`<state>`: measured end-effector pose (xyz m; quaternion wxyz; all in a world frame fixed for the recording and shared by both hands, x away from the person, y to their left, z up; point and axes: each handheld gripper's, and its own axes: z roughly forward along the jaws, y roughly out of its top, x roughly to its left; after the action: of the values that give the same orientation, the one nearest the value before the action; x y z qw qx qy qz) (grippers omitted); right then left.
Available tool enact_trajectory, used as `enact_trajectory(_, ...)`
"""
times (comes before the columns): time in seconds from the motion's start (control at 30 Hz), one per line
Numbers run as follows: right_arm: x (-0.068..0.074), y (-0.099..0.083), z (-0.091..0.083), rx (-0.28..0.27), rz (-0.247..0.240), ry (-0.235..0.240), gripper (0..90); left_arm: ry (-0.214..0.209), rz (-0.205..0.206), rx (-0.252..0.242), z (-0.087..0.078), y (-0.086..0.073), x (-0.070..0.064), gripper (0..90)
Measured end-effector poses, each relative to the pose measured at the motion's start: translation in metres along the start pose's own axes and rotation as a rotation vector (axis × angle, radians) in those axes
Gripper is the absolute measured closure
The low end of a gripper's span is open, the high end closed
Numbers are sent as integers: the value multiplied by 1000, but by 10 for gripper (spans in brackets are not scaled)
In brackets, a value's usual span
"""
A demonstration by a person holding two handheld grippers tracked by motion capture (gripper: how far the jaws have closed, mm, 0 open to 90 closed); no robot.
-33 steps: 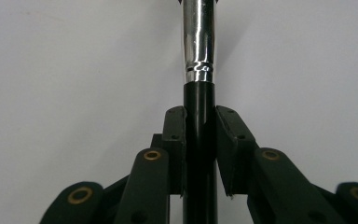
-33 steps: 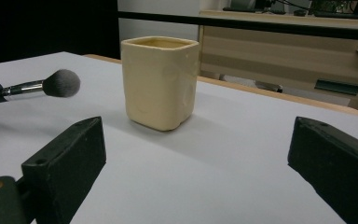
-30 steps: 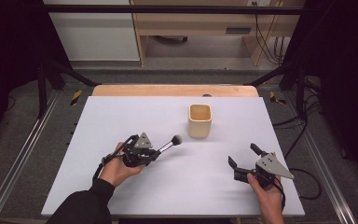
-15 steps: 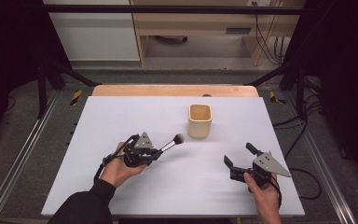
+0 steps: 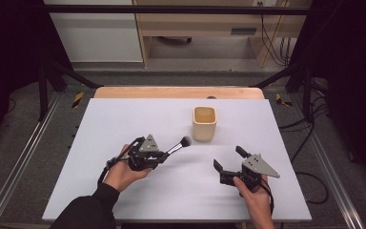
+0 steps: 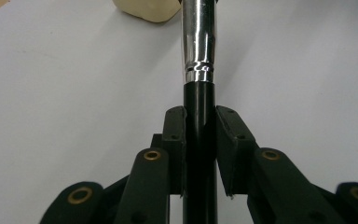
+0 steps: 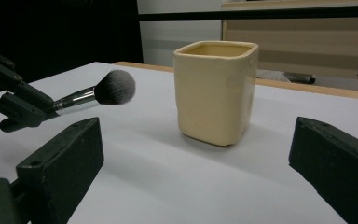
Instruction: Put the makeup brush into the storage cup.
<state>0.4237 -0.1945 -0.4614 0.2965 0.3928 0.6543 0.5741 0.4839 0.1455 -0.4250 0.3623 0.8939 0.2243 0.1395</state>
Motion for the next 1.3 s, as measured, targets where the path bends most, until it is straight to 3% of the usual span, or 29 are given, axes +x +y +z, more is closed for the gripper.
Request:
enact_trajectory(0.63,20,-1,21,7,107,26,26,-6,21,-15,-3,9,-3,744)
enact_trajectory(1.3,42,-4,38,2,168,79,25,-14,31,-45,2,20,-11,744)
